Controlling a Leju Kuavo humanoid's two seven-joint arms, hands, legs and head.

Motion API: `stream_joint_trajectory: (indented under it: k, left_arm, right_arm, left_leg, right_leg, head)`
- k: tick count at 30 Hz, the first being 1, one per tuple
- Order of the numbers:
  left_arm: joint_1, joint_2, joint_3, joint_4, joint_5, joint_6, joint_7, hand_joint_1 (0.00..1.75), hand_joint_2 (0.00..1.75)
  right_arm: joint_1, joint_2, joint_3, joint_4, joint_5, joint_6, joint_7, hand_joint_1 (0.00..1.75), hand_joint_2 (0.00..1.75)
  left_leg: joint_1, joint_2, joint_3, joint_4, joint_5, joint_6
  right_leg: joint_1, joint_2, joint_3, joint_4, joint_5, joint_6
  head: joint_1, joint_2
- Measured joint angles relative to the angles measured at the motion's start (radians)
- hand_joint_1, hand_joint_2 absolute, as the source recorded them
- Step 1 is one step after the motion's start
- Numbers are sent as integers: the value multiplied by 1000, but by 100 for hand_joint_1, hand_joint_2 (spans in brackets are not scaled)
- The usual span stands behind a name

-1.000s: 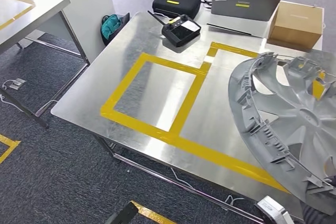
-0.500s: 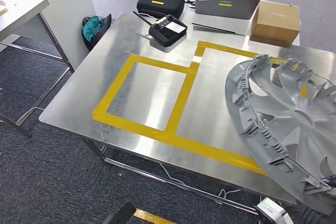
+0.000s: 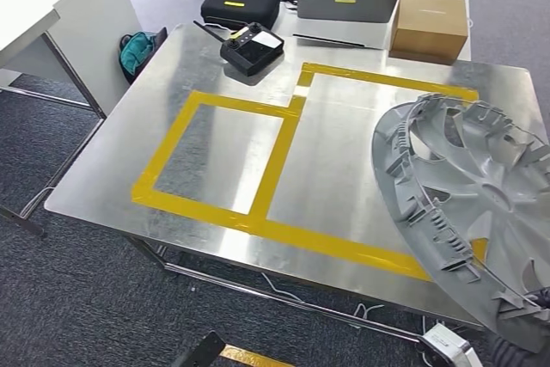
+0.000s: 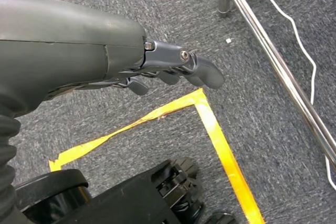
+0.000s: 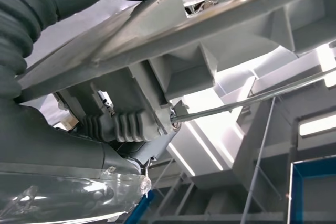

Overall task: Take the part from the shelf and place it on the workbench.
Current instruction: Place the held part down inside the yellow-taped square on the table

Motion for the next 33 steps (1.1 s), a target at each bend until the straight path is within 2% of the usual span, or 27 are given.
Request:
stream_joint_trajectory:
  k: [2,3,7,9,13,16,19,26,29,33]
  left_arm:
    - [0,0,0,0,0,0,0,0,175]
    - [0,0,0,0,0,0,0,0,175]
    - [0,0,2,0,-1,0,0,0,175]
    - [1,0,4,0,-4,0,0,0,175]
    - [5,0,17,0,-13,0,0,0,175]
    - [8,0,22,0,-27,-7,1,0,175]
    - [7,0,23,0,-49,-22,8,0,175]
    - [1,0,21,0,-94,-49,32,0,175]
    - [-4,-1,20,-3,-104,-56,39,0,175]
    - [-6,-1,20,-3,-106,-56,39,0,175]
  right_arm:
    - [3,0,0,8,-1,0,5,175,175]
    - [4,0,0,11,-1,0,7,175,175]
    - [7,0,0,23,-11,0,8,175,175]
    - [12,0,0,36,-39,0,11,175,175]
    - [28,0,-5,108,-163,6,38,175,175]
    - [28,0,-52,185,-209,45,65,175,175]
    - [0,0,-153,237,-191,117,54,175,175]
    - [-139,-17,-428,319,-144,296,-8,175,175]
    - [-197,-42,-521,361,-123,321,-10,175,175]
    - [-232,-60,-583,393,-114,323,-10,175,175]
  left_leg:
    - [0,0,1,-4,2,1]
    - [1,0,1,-7,4,-2]
    - [4,0,1,-13,9,-36]
    - [5,0,1,-14,9,-44]
    - [5,0,1,-13,9,-45]
    - [2,0,1,-13,8,-45]
    - [0,0,0,-12,8,-44]
    - [-2,0,0,-12,9,-41]
    - [-3,0,0,-11,10,-39]
    - [-4,0,0,-11,10,-39]
  right_leg:
    - [2,1,0,0,-1,-5]
    - [3,1,-1,0,-2,-7]
    - [7,0,-4,1,-1,-16]
    - [8,0,-4,1,0,-17]
    - [7,0,-4,1,1,-18]
    - [4,0,-3,0,2,-17]
    - [1,0,-3,-1,3,-15]
    - [-1,0,-2,-3,6,-10]
    - [-2,0,-2,-3,7,-9]
    - [-2,0,-2,-3,7,-9]
  head:
    - [0,0]
    - [0,0]
    - [1,0]
    - [1,0]
    - [1,0]
    - [1,0]
    - [1,0]
    - [1,0]
    - [2,0]
    - [1,0]
